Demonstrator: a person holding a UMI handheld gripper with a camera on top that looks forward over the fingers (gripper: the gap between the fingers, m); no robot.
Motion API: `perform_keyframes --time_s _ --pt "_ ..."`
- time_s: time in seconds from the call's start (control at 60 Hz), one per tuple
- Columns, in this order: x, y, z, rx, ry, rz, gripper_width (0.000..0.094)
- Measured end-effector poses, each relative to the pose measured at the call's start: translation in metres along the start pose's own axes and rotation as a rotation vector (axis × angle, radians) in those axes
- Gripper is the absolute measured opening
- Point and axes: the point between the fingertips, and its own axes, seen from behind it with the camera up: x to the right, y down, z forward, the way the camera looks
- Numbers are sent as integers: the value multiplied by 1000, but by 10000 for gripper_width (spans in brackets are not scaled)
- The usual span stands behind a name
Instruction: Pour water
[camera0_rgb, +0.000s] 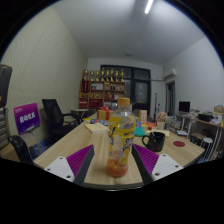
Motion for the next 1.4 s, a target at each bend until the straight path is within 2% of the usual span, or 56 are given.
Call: perform_keyframes --time_s 0.167,0.25,0.367,0.433,0.483,0.5,0.583,0.617,0.667,0.75,0.85,0.883,0.917,0.933,0.983,1.017,1.117,1.267,1.4 --pt "15 6 54 15 41 43 831" --pt "26 15 73 -10 90 38 439" --pt "24 11 81 21 84 37 427" --pt "22 11 80 25 60 20 371" --pt "20 10 83 22 45 11 374" --pt "15 8 90 22 38 7 333" --pt "16 0 96 22 -12 43 330" --pt "-3 -11 109 27 -27 106 331" --pt "18 -34 114 39 -73 241 331" --pt "13 -67 132 49 -140 579 330" --pt "64 -86 151 41 -272 1045 330" --pt "45 -103 155 37 -281 1214 330" --pt "62 -89 157 28 -356 1352 328" --pt "58 -99 153 14 -355 1436 330" --pt "83 -80 163 2 -419 1618 330" --pt "75 -100 175 -6 -389 1736 329" --pt "90 -81 174 1 -426 1903 332" --pt "90 -83 166 10 -453 2088 332" --pt "95 -95 158 60 -468 2194 332"
